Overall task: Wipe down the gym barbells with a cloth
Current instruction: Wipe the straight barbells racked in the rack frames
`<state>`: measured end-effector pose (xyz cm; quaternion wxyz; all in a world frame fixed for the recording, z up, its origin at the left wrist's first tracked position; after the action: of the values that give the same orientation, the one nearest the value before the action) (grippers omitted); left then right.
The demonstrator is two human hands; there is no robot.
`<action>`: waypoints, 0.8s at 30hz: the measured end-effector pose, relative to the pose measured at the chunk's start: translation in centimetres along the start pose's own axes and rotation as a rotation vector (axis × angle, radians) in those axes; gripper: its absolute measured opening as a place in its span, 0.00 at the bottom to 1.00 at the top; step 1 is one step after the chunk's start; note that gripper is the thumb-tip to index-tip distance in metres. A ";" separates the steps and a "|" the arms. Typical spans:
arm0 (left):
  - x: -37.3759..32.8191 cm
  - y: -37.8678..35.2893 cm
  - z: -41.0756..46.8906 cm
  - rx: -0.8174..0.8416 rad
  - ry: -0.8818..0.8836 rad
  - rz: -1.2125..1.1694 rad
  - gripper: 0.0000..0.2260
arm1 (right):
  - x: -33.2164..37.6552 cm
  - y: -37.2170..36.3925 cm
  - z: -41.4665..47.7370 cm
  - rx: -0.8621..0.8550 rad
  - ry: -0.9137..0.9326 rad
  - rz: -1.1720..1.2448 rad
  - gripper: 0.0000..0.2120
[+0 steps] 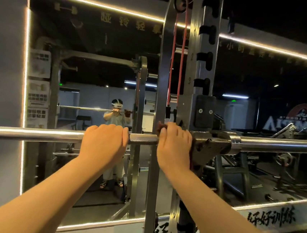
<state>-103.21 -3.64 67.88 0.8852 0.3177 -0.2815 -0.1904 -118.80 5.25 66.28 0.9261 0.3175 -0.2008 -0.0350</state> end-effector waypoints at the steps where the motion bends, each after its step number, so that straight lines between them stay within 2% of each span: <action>1: 0.0 0.1 0.0 -0.012 0.006 -0.011 0.10 | 2.0 -0.9 -0.5 0.042 0.069 -0.014 0.15; 4: 0.3 0.2 0.0 -0.029 0.020 -0.052 0.12 | 5.8 -2.7 -1.7 0.166 0.291 -0.096 0.13; 6: 0.4 0.1 0.0 -0.033 0.003 -0.051 0.13 | 5.1 -2.2 -1.1 0.222 0.360 -0.128 0.12; 7: 0.2 0.0 -0.1 -0.031 -0.011 -0.037 0.13 | 3.9 -1.6 -0.7 0.225 0.351 -0.129 0.11; 9: 0.1 -0.3 -0.1 -0.031 -0.012 -0.014 0.14 | 0.4 -0.1 0.3 0.185 0.219 -0.076 0.12; 11: 0.3 -0.1 -0.1 -0.044 0.011 -0.028 0.16 | -2.2 1.3 0.4 0.070 0.063 -0.016 0.15; 13: 0.4 0.0 -0.1 -0.054 0.033 -0.038 0.17 | -1.8 1.1 0.0 -0.011 -0.016 0.005 0.18; 15: 0.2 0.0 -0.1 -0.045 0.029 -0.033 0.16 | 1.0 -0.3 -0.4 -0.002 0.028 0.002 0.16; 17: 0.2 -0.1 -0.1 -0.039 0.024 -0.021 0.13 | 4.4 -1.7 -1.2 0.048 0.169 -0.006 0.13; 20: 0.6 0.2 -0.1 -0.066 0.020 -0.060 0.14 | 5.3 -2.0 -1.3 0.148 0.319 -0.066 0.14; 22: 0.5 -0.2 -0.2 -0.063 -0.013 -0.053 0.13 | 3.1 -1.2 -0.7 0.156 0.304 -0.116 0.15; 24: 0.5 -0.1 -0.4 -0.082 -0.010 -0.069 0.13 | -0.3 0.1 -0.3 0.077 0.165 -0.046 0.15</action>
<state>-102.58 -3.82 67.75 0.8889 0.2899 -0.2667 -0.2338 -118.96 5.57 66.02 0.9256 0.3591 -0.1177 -0.0223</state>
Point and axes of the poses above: each hand's wrist, its own z-axis towards the middle knuckle, its own y-axis out of the back of the hand, x = y × z, the point moved 8 cm from there along z, towards the middle knuckle, and after that the axes turned 14 degrees about x, right-handed, at the moved point
